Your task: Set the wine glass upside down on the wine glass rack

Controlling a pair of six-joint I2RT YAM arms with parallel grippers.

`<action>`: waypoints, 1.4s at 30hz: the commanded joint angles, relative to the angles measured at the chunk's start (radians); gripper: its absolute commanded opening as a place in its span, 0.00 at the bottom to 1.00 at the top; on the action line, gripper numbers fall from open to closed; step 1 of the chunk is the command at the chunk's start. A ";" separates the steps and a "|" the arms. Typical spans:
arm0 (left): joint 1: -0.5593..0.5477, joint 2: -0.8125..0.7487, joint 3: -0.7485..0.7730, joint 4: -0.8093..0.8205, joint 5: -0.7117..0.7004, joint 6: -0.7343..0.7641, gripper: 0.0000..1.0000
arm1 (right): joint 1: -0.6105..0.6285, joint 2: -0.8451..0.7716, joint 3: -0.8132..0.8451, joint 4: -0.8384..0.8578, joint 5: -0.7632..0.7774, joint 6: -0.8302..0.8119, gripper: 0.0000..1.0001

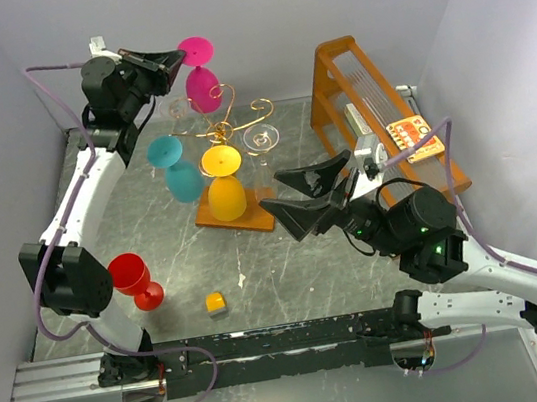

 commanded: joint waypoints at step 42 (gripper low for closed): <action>-0.016 -0.111 -0.098 -0.073 0.037 0.078 0.07 | -0.002 -0.019 -0.017 0.025 -0.012 0.027 0.63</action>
